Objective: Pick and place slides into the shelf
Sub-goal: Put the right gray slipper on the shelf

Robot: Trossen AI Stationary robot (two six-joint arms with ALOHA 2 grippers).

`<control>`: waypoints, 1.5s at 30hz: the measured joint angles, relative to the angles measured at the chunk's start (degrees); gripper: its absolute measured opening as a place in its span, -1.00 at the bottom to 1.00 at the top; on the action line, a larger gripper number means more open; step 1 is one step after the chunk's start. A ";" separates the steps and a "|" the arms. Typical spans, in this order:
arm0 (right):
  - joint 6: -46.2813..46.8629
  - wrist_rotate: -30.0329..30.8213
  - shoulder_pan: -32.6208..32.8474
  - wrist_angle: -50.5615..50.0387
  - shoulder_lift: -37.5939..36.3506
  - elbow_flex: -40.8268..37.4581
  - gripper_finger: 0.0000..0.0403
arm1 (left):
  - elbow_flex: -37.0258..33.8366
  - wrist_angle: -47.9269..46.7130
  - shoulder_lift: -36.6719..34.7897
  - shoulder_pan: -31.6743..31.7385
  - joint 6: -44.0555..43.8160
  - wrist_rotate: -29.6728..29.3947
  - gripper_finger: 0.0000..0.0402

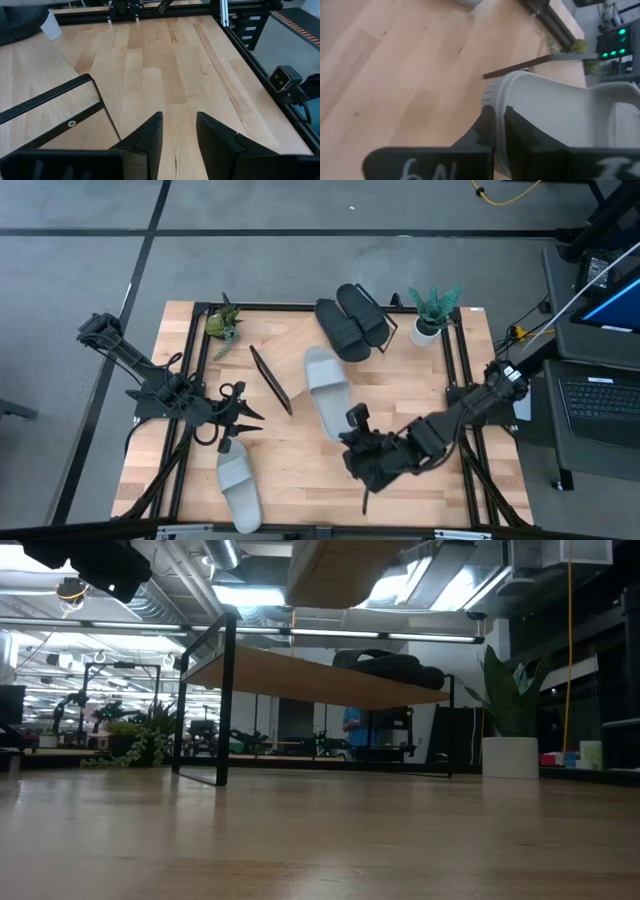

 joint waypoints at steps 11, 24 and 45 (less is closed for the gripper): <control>-10.60 -7.91 -7.12 4.51 -1.22 0.00 -0.89 | 0.00 -0.02 0.00 -0.02 0.09 0.00 -0.45; -17.32 -18.12 -12.73 8.08 -1.25 0.00 -0.89 | 0.00 -0.04 0.00 -0.02 0.00 0.00 -0.45; -17.31 -18.60 -17.36 16.61 -1.29 -7.84 -0.89 | 0.00 -0.07 0.00 -0.02 0.11 0.02 -0.45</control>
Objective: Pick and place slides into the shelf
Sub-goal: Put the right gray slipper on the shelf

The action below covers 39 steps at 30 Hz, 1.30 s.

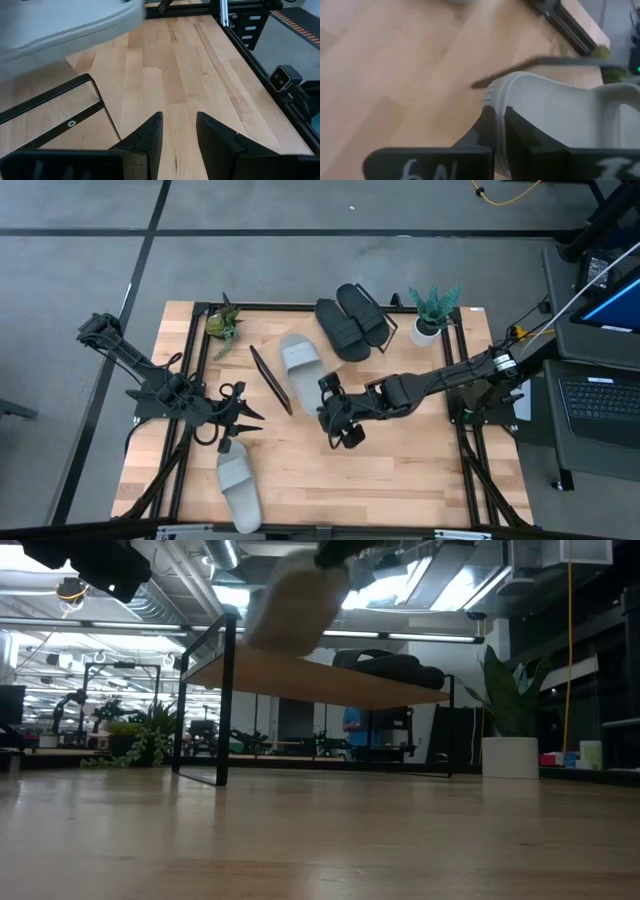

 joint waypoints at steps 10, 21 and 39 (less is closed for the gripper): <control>-3.53 -2.21 -6.01 -0.42 0.00 -2.78 -0.89 | 0.00 0.00 0.00 0.00 0.31 0.00 -0.45; -6.22 -5.71 -12.02 -2.87 0.00 -2.78 -0.89 | 0.00 -0.02 0.00 -0.01 0.31 0.00 -0.45; -9.10 -12.84 -15.89 -7.09 0.00 -2.78 -0.89 | 0.00 -0.01 0.00 0.01 0.31 -0.01 -0.45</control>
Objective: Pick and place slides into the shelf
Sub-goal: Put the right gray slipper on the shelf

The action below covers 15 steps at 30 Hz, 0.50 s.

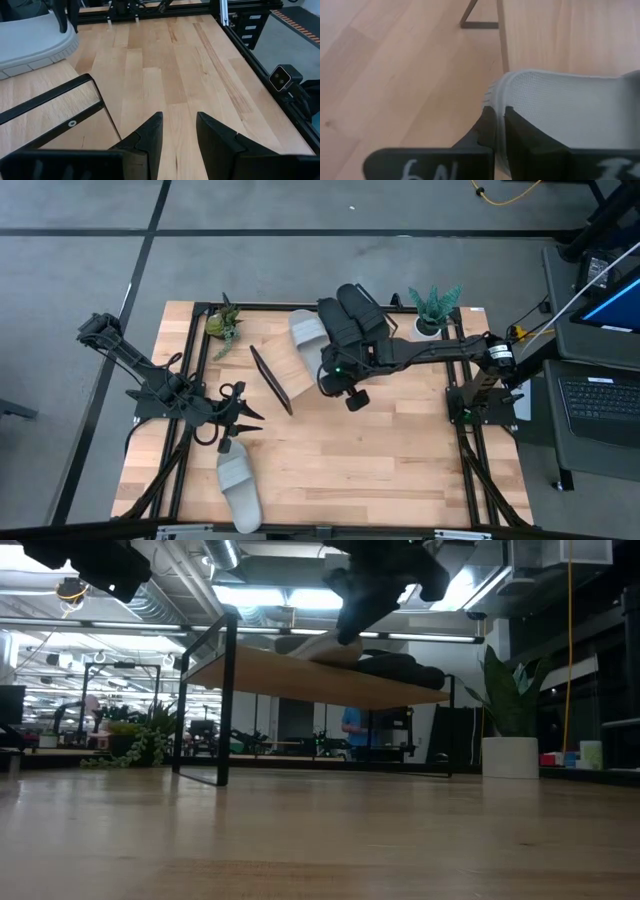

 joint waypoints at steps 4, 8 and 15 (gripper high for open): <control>-0.20 -0.14 0.02 -1.62 0.00 0.07 -0.89 | 0.00 0.00 0.00 0.00 0.00 0.01 -0.45; -0.15 -0.14 0.02 -3.17 0.00 0.11 -0.89 | 0.00 -0.01 0.00 -0.02 0.00 0.01 -0.45; 2.06 0.73 0.02 -4.56 0.02 0.09 -0.71 | -0.02 0.01 0.00 0.00 -0.04 0.01 -0.45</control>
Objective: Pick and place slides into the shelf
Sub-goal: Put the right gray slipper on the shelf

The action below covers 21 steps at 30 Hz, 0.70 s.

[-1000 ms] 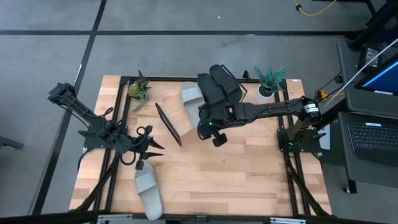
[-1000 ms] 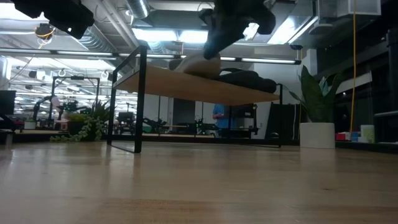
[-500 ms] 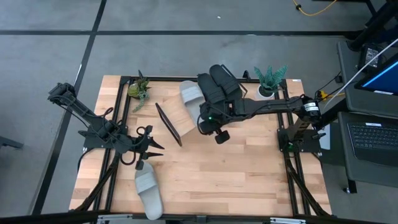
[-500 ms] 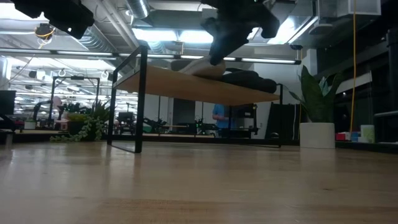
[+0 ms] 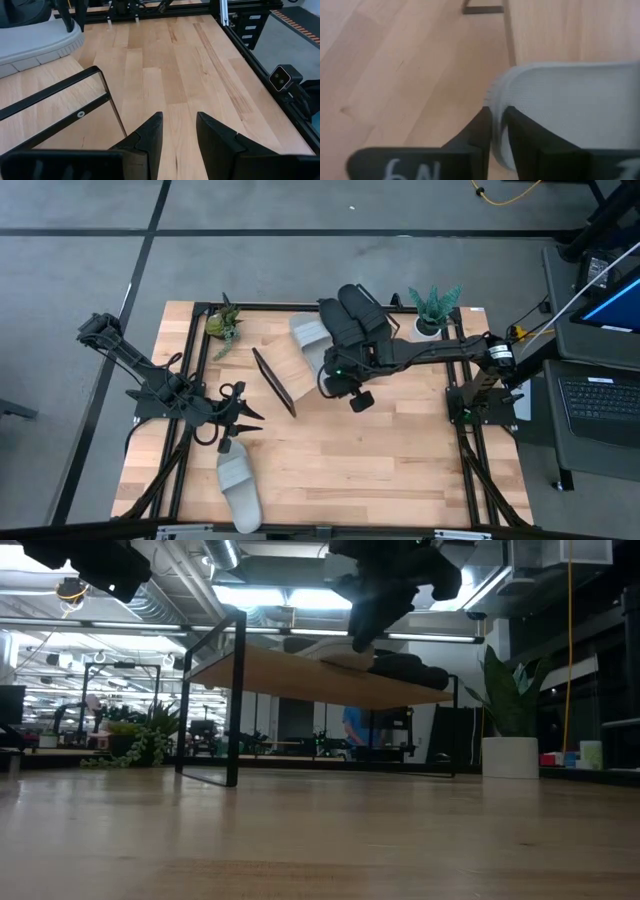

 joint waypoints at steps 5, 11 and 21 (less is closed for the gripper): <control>2.60 2.19 0.07 -1.39 0.00 0.00 -0.58 | 0.00 0.00 0.00 0.00 -0.23 0.00 -0.45; 4.09 2.46 0.07 -2.51 0.00 0.02 -0.56 | 0.02 0.00 0.00 -0.01 -0.24 -0.02 -0.45; 4.21 7.04 0.04 -3.29 0.02 0.52 -0.55 | 0.01 0.00 0.00 -0.01 -0.27 0.00 -0.45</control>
